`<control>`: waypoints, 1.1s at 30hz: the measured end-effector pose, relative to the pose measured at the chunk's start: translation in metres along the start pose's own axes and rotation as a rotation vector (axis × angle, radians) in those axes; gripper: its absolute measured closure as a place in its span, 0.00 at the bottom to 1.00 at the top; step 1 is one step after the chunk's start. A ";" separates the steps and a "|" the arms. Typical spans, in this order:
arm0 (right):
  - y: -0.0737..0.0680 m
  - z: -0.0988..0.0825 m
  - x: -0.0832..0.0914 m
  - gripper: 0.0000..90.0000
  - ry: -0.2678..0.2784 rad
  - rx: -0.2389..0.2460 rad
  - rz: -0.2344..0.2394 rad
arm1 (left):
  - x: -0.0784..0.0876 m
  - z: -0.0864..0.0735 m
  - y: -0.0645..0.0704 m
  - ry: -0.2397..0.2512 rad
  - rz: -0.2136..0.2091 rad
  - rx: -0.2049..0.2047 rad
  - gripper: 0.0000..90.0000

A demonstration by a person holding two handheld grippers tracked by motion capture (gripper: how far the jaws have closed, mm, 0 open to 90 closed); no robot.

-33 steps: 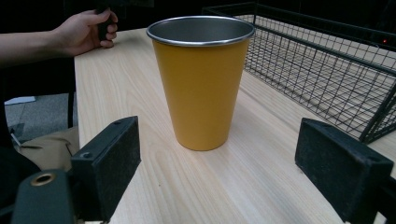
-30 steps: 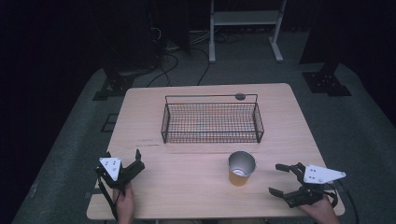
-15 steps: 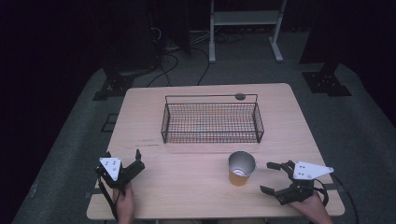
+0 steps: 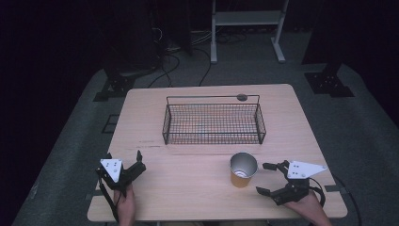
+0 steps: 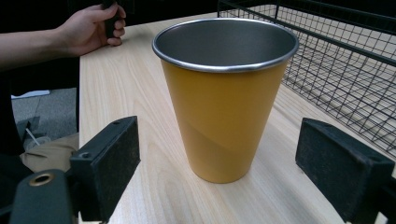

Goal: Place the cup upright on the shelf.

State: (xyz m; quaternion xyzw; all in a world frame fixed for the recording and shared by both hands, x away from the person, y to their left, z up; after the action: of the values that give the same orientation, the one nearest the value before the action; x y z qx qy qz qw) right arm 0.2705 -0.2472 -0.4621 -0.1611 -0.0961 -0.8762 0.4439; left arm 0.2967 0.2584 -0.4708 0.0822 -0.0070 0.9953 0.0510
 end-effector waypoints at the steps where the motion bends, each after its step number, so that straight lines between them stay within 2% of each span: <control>1: 0.000 0.001 -0.001 0.14 -0.001 0.003 0.002 | 0.000 0.000 0.000 0.000 0.000 0.000 0.00; 9: -0.001 0.005 -0.010 0.09 -0.008 0.004 0.002 | 0.000 0.000 0.000 0.000 0.000 -0.001 0.00; 12: 0.000 0.006 -0.015 0.03 -0.017 -0.004 -0.008 | 0.000 0.000 0.000 -0.001 0.000 -0.003 0.00; 22: 0.000 0.015 -0.028 0.00 -0.049 0.003 -0.005 | 0.000 0.000 0.000 -0.001 0.000 -0.004 0.00; 33: -0.004 0.019 -0.042 0.00 -0.050 -0.005 0.011 | 0.000 0.000 0.000 -0.001 -0.001 -0.004 0.00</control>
State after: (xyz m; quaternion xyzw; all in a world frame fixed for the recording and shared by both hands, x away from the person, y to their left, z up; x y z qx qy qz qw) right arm 0.2945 -0.2077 -0.4600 -0.1846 -0.1042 -0.8698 0.4457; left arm 0.2966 0.2581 -0.4708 0.0827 -0.0091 0.9952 0.0516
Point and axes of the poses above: each handheld gripper's, and its own axes: x roughly backward along the jaws, z roughly out of its top, y roughly to its right, the point moved 2 cm from there along -x, roughly forward along the jaws, and after that the axes turned 11 degrees about -z, right-handed, at the moved point
